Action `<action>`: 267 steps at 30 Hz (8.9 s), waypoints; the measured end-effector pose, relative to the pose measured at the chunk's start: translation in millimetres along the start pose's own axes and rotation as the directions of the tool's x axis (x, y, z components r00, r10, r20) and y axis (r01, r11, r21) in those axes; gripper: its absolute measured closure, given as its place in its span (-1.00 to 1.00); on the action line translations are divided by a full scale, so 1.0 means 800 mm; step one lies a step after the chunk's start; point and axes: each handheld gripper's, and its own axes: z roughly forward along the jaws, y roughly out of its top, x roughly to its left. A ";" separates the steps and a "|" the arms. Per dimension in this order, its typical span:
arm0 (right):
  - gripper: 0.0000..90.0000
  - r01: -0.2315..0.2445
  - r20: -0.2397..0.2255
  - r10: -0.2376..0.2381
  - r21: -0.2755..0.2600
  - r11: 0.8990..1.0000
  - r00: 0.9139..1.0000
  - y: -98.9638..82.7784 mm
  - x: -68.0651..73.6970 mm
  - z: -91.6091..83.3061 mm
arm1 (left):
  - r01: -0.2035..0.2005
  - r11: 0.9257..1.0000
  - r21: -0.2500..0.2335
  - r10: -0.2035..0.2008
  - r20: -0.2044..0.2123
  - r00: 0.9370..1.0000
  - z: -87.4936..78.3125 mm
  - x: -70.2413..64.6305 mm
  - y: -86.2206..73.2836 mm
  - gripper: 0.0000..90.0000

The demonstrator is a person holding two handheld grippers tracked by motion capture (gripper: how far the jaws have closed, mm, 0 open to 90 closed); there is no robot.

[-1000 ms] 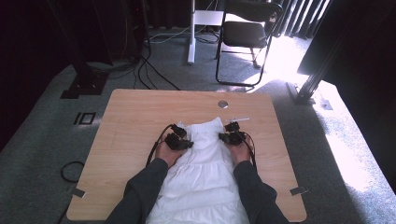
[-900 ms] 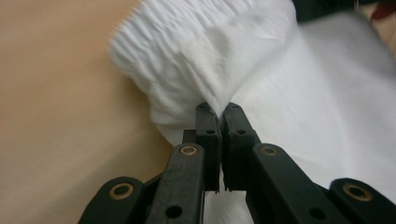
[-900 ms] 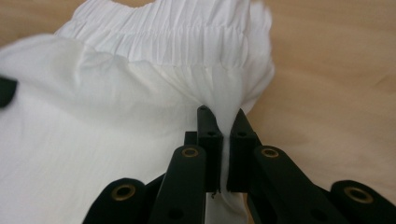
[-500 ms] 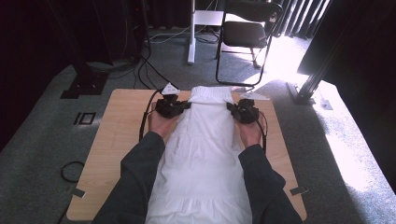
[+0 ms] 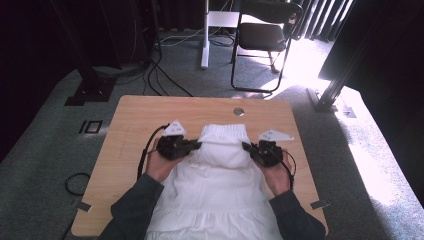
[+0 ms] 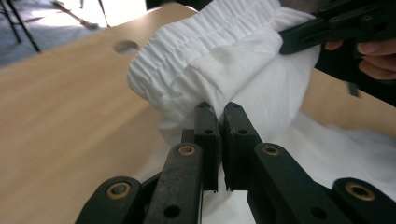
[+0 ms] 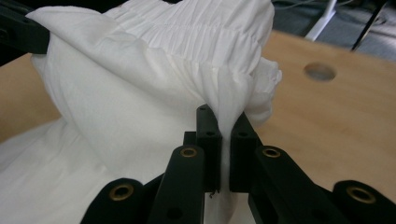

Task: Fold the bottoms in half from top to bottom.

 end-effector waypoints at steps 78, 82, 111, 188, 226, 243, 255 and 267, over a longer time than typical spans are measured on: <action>0.92 0.096 0.065 -0.092 -0.051 0.994 0.994 0.047 -0.018 0.005 | -0.039 0.998 -0.048 0.039 -0.007 0.999 -0.003 0.026 0.032 0.93; 0.91 0.114 0.034 -0.114 0.018 0.993 0.993 0.005 -0.005 0.003 | -0.090 0.994 0.069 0.092 -0.023 0.995 0.018 0.008 -0.014 0.91; 0.90 0.000 -0.029 0.007 0.252 0.968 1.000 -0.104 0.012 0.094 | 0.000 0.948 0.319 0.042 -0.124 0.991 0.077 0.057 -0.112 0.97; 0.08 0.016 -0.134 -0.008 0.058 0.998 0.991 -0.071 0.028 0.025 | 0.114 0.993 0.020 -0.113 -0.026 0.993 -0.018 0.030 -0.102 0.24; 0.50 -0.049 -0.244 0.047 -0.002 0.999 0.969 -0.074 0.028 0.026 | 0.005 0.976 0.218 -0.028 0.100 0.995 0.036 -0.025 -0.138 0.61; 0.41 0.058 -0.148 -0.045 0.083 0.995 0.988 -0.078 0.037 0.056 | 0.050 0.995 0.085 -0.041 -0.107 0.993 0.007 0.038 -0.092 0.30; 0.25 -0.004 0.049 -0.004 0.153 0.988 0.999 -0.039 -0.033 0.151 | 0.145 0.981 0.126 -0.114 -0.222 0.968 0.086 0.116 -0.075 0.29; 0.24 -0.006 0.063 -0.006 0.181 0.984 0.998 -0.074 -0.022 0.154 | 0.159 0.981 0.114 -0.135 -0.199 0.971 0.083 0.094 -0.119 0.30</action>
